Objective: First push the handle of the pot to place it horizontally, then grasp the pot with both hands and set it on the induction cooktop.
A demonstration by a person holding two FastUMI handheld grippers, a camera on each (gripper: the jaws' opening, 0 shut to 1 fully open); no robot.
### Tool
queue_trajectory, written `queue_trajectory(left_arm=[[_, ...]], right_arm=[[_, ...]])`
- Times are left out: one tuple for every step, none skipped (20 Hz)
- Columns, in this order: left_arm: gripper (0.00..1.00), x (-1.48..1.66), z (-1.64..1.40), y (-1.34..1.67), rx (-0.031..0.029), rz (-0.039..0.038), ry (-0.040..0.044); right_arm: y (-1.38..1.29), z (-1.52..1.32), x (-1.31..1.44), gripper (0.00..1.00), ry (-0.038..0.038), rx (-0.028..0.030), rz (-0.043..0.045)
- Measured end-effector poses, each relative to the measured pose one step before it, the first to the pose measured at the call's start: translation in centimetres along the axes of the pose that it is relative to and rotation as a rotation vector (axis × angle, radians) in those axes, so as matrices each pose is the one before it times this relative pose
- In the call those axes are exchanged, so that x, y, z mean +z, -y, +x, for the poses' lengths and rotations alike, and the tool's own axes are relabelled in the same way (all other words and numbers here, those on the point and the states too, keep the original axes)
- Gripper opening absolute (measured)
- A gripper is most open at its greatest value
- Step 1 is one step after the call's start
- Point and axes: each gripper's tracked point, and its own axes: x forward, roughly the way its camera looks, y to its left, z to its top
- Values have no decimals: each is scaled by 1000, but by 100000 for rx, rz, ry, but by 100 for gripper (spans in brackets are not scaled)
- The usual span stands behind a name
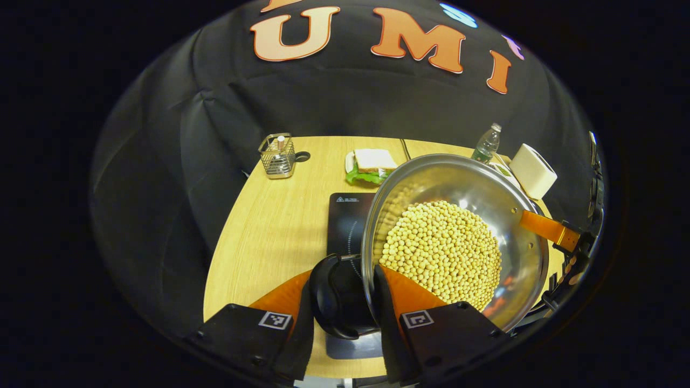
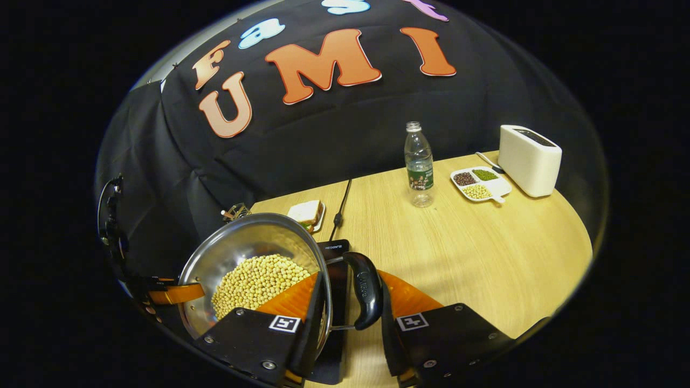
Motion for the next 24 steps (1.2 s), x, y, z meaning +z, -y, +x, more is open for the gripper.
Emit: queue_trajectory(left_arm=[[60, 62, 271, -127, 374, 68, -261], [60, 240, 543, -251, 286, 18, -599], [58, 555, 849, 755, 163, 155, -472], [60, 351, 308, 800, -3, 92, -163], [60, 147, -64, 871, -71, 381, -212], [59, 318, -2, 98, -222, 511, -279], [60, 3, -73, -251, -357, 322, -260], [58, 396, 52, -292, -311, 211, -224], [59, 363, 178, -218, -471, 302, -152], [59, 481, 307, -238, -437, -404, -359], [60, 409, 116, -552, -464, -379, -616], [58, 474, 307, -458, -405, -264, -460], [60, 441, 335, -387, -280, 24, -550], [60, 607, 205, -363, -334, 58, -483], [60, 415, 328, -117, -424, -57, -142], [60, 224, 107, -152, -175, -724, -931], [63, -35, 350, -492, 164, -935, -1995], [61, 232, 659, -691, 115, -1105, -321], [65, -437, 157, -1182, 668, -41, -91], [66, 670, -357, -935, 2739, 1014, 2643], [73, 1067, -1784, -132, 2931, 1556, 4355], [82, 1650, -1760, -498, 3253, 1531, 5009], [91, 1873, -1915, -347, 2427, 950, 5029], [100, 1222, -1750, 70, 1840, 1036, 3895]], right_arm=[[-359, 456, -342, 51, -492, -87, 392], [-326, 390, -326, 51, -506, -27, 433], [-396, 493, -319, 51, -948, -55, 182], [-236, 440, -245, 51, -634, -285, -13], [-212, 443, -201, 51, -538, -417, 207], [-100, 354, -121, 51, -373, -443, 235], [66, 283, -106, 51, -388, -432, 399], [86, 302, -97, 51, -496, -345, 443], [-132, 370, -208, 51, -585, -438, 501], [123, 304, -258, 51, -678, -386, 427], [88, 219, -89, 51, -466, -366, 342], [69, 196, -113, 51, -314, -390, 150], [-138, -112, -177, 51, -274, -379, -158], [39, 91, -128, 51, -298, -291, -437], [104, 341, -214, 51, -705, -240, -385], [18, 205, -273, 52, -932, -181, -1], [-40, 265, 6, 54, -159, 553, 225], [-58, 46, 304, 55, 1127, 471, 107], [-55, -649, 474, 57, 1838, 435, -13], [285, -329, 832, 59, 2721, -512, 81], [267, -586, 691, 64, 1900, -318, 58], [287, -679, 925, 68, 2043, -229, 17], [493, -870, 895, 81, 2316, -280, -243], [419, -818, 1170, 87, 2534, -144, -809]])
